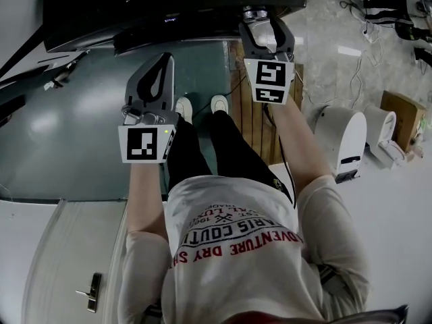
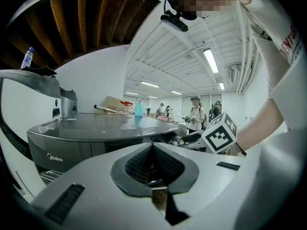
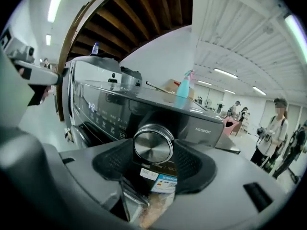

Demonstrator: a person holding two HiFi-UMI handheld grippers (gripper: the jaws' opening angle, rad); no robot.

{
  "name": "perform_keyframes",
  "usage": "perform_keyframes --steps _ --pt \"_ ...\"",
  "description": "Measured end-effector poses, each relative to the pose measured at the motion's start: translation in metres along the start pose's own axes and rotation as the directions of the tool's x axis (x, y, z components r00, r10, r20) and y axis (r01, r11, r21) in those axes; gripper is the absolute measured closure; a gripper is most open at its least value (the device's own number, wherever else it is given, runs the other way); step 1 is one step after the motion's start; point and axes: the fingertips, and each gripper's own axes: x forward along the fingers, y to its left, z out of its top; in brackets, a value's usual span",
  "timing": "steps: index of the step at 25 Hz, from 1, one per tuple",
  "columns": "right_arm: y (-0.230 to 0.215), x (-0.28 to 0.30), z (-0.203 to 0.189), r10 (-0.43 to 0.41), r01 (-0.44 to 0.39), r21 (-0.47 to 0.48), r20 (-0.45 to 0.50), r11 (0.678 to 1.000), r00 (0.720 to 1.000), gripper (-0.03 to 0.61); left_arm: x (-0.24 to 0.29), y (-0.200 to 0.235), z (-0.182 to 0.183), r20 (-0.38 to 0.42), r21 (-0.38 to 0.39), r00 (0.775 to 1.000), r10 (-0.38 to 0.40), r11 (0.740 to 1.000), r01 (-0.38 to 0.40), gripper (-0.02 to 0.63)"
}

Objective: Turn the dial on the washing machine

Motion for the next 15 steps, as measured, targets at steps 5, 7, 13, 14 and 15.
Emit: perform_keyframes --steps 5,7,13,14,15 --pt "-0.007 0.001 -0.006 0.048 -0.05 0.159 0.017 0.986 0.999 0.301 0.003 -0.002 0.0 0.005 -0.003 1.0 0.004 1.0 -0.004 0.598" --pt "-0.008 0.001 -0.006 0.058 -0.061 0.201 0.023 0.978 0.998 0.301 0.003 -0.004 0.002 0.002 -0.003 1.0 0.002 1.0 -0.002 0.598" --pt "0.0 0.001 -0.006 0.081 -0.081 0.094 -0.001 0.992 0.997 0.291 0.006 -0.01 0.008 -0.008 -0.004 1.0 -0.009 1.0 0.009 0.598" --pt "0.005 -0.001 -0.005 0.087 -0.087 0.045 -0.008 0.995 0.996 0.276 0.006 -0.01 0.009 -0.006 -0.006 1.0 -0.012 1.0 0.012 0.598" --pt "0.008 -0.003 -0.004 0.088 -0.088 -0.001 -0.009 0.996 0.996 0.265 0.006 -0.011 0.009 -0.005 -0.007 1.0 -0.015 1.0 0.015 0.598"
